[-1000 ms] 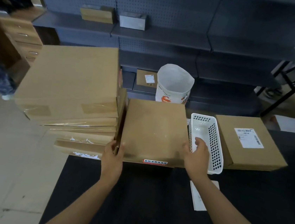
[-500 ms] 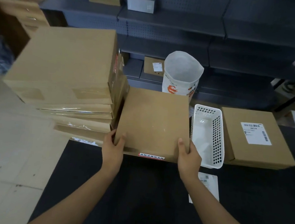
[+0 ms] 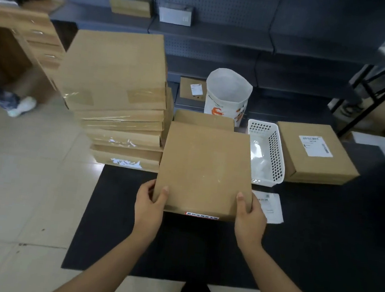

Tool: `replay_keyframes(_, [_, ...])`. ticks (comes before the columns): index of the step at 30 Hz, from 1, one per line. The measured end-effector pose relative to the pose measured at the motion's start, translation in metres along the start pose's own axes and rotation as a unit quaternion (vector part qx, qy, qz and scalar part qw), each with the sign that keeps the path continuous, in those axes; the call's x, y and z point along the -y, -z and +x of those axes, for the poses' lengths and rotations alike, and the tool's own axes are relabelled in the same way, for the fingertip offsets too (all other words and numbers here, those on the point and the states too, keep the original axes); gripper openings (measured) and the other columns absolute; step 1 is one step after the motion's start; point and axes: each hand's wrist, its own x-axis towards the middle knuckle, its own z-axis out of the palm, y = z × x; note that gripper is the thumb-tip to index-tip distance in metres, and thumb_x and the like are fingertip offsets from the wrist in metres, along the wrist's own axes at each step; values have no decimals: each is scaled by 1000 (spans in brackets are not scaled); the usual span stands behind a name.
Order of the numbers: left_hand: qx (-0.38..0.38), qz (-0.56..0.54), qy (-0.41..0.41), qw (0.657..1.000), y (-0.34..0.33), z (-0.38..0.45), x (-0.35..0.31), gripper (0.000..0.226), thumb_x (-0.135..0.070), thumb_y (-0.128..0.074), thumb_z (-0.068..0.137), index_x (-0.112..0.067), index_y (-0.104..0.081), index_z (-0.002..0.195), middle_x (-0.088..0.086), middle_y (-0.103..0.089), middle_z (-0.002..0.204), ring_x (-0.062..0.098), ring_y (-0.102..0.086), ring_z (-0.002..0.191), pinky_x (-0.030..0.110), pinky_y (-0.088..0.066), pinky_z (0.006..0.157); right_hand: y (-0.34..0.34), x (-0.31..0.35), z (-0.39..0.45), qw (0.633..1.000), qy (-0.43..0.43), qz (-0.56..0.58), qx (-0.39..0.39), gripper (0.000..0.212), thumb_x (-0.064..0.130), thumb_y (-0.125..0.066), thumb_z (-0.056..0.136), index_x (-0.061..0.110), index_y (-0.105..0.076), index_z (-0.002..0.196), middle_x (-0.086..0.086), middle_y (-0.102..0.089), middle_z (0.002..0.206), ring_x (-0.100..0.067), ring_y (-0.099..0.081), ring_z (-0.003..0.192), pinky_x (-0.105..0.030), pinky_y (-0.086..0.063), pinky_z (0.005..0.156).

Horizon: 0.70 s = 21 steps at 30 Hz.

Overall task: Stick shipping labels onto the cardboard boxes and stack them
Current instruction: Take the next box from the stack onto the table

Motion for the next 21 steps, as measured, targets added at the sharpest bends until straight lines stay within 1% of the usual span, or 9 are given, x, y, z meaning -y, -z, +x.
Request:
replay_keyframes(2, [6,4,0,1000,14,-18,14,38,-29,-62,91,-18,-52,126,-7,-57,115,8,-56,106,19,-43,82,4,-12,-23,1000,0,-8,-7,38,37,-55,95,18,-58,128,6,-62,116,-13,-55,109,-31,-45,96])
replay_keyframes(5, [15,16,17,1000,32,-42,40,38,-30,-63,91,-18,-51,124,-6,-57,115,10,-56,106,23,-45,84,8,-32,-51,999,-14,-30,1,44,37,-55,95,15,-55,133,2,-62,121,-12,-54,109,-34,-45,101])
replay_keyframes(9, [30,37,47,998,46,-63,68,39,-29,-61,92,-16,-49,126,-3,-56,116,12,-55,105,26,-45,84,9,-57,-74,996,-55,-55,35,47,37,-54,95,13,-52,136,-4,-61,124,-15,-54,107,-34,-45,98])
replay_keyframes(11, [36,47,64,996,49,-65,78,40,-29,-61,92,-14,-48,128,-1,-55,117,13,-55,105,27,-45,85,8,-65,-77,994,-78,-58,56,46,35,-53,96,12,-51,136,-7,-61,126,-16,-54,105,-31,-43,92])
replay_keyframes(13, [42,58,77,994,50,-66,87,41,-29,-60,93,-12,-48,127,1,-55,117,15,-55,105,27,-45,85,7,-72,-77,990,-98,-72,76,46,34,-52,97,13,-49,138,-8,-59,127,-19,-54,108,-29,-41,89])
replay_keyframes(16, [61,80,86,991,49,-66,96,40,-27,-61,92,-10,-48,126,2,-55,114,17,-56,104,26,-44,83,6,-79,-74,984,-126,-80,102,47,32,-51,98,12,-45,141,-10,-56,132,-26,-53,118,-30,-39,93])
replay_keyframes(19, [81,112,81,987,48,-62,100,40,-26,-61,92,-10,-47,125,3,-54,114,16,-56,102,24,-43,81,5,-84,-70,979,-147,-91,112,48,30,-50,99,10,-42,142,-13,-55,134,-29,-51,121,-33,-39,97])
replay_keyframes(21, [93,129,84,984,48,-61,100,40,-27,-61,93,-11,-46,126,3,-53,115,16,-56,101,25,-44,81,6,-86,-68,975,-158,-104,120,49,31,-50,99,9,-40,142,-14,-54,133,-30,-51,121,-33,-39,97])
